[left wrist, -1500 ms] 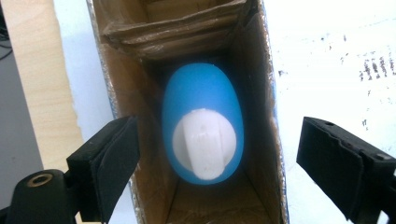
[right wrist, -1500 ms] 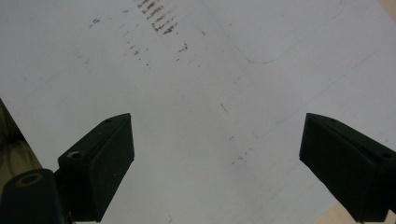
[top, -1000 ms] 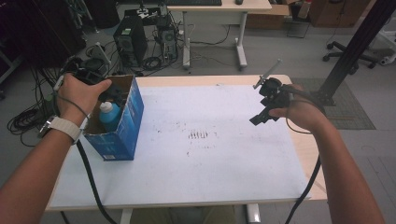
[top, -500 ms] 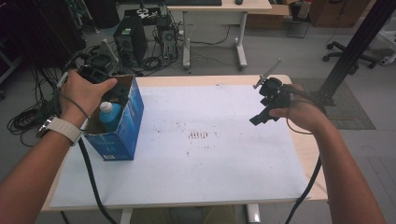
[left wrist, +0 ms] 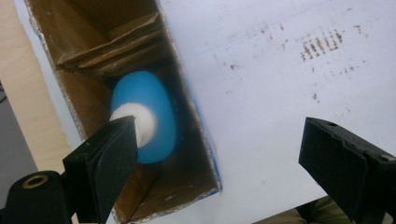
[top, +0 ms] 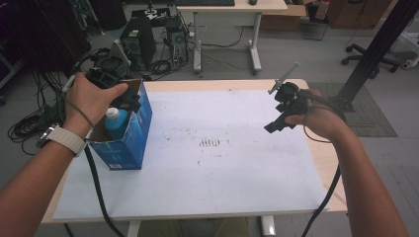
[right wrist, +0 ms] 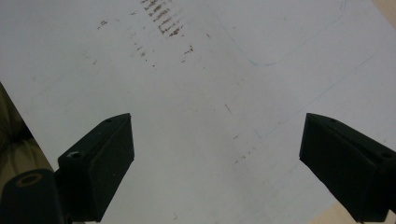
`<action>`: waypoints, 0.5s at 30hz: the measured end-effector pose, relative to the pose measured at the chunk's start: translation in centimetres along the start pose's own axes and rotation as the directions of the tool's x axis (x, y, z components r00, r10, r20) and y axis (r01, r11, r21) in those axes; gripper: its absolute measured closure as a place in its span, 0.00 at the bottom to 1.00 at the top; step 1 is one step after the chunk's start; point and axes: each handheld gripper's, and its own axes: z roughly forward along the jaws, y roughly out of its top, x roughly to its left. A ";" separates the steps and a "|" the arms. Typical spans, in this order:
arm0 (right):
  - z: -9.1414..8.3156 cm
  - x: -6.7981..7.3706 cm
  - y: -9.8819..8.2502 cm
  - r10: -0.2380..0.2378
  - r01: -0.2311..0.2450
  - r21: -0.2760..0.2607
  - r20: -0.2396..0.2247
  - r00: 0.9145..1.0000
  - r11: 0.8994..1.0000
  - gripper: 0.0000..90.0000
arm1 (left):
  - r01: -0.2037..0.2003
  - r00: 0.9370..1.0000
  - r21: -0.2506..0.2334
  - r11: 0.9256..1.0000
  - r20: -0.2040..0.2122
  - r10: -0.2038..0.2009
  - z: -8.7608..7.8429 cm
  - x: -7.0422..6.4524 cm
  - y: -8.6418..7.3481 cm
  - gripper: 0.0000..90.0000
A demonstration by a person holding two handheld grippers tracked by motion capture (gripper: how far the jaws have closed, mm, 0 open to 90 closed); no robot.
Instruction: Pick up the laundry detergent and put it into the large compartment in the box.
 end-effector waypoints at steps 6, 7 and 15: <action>-0.1 0.0 -0.1 0.001 -0.001 0.002 0.001 1.000 1.000 0.11 | -0.038 0.999 -0.009 0.999 0.016 0.038 -0.2 -1.0 -0.1 0.13; -0.1 0.0 -0.1 0.001 -0.001 0.002 0.001 1.000 1.000 0.11 | -0.038 0.999 -0.009 0.999 0.016 0.038 -0.2 -1.0 -0.1 0.13; -0.2 0.0 0.0 0.003 -0.003 -0.002 0.004 1.000 1.000 0.11 | -0.087 0.995 -0.010 0.996 0.045 0.088 -0.1 -1.9 -0.1 0.13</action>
